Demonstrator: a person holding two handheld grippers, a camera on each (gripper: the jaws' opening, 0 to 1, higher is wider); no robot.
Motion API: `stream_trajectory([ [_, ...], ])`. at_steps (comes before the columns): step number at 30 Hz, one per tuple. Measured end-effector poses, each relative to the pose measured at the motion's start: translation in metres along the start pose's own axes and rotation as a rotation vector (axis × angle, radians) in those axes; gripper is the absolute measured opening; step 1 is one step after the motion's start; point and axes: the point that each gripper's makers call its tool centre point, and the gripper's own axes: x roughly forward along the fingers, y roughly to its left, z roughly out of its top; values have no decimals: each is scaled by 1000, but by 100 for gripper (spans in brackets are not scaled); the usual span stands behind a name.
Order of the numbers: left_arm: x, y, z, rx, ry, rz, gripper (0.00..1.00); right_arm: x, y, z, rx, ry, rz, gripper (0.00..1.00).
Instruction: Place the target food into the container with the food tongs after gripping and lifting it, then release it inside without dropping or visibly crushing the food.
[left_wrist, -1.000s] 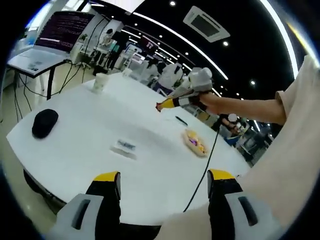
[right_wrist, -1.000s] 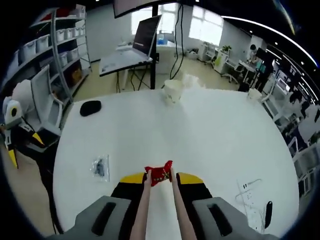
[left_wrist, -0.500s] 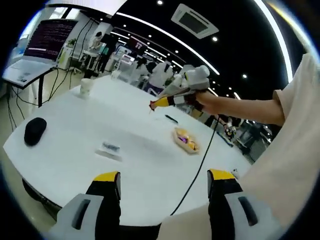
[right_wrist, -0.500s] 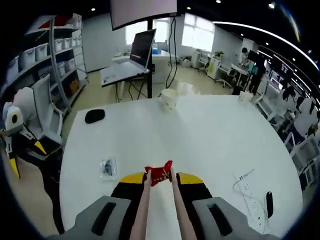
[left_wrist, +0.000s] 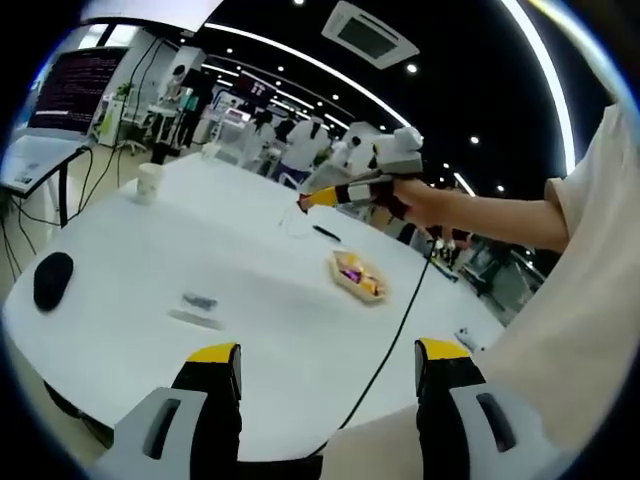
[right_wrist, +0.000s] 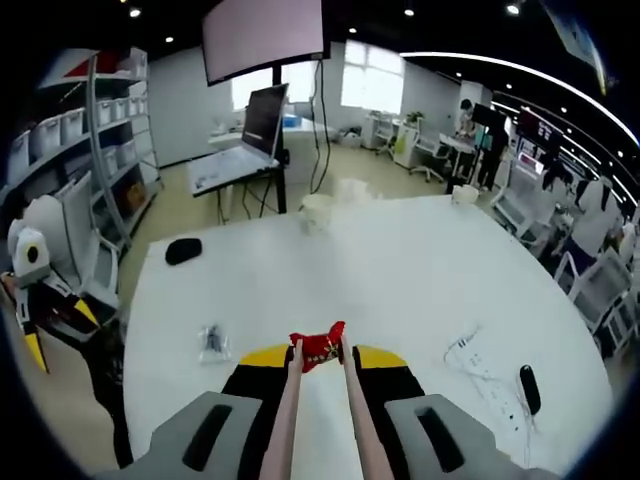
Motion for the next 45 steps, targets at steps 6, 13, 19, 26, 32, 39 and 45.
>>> stream_trajectory([
  [6, 10, -9, 2, 10, 10, -25, 71, -18, -9, 2, 8, -29, -28, 22],
  [13, 19, -14, 2, 27, 24, -49, 71, -37, -23, -7, 42, -46, -69, 22],
  [19, 22, -17, 0, 27, 29, -56, 71, -53, -23, -13, 44, -47, -100, 22],
  [26, 25, -25, -4, 36, 44, -71, 71, -64, -26, -17, 43, -51, -123, 22],
  [32, 26, -28, -6, 35, 51, -76, 71, -73, -33, -19, 73, -67, -143, 22],
  [39, 28, -30, -8, 39, 62, -84, 71, -85, -47, -29, 141, -93, -177, 22],
  [45, 32, -33, -8, 45, 71, -91, 71, -94, -55, -36, 173, -103, -198, 22],
])
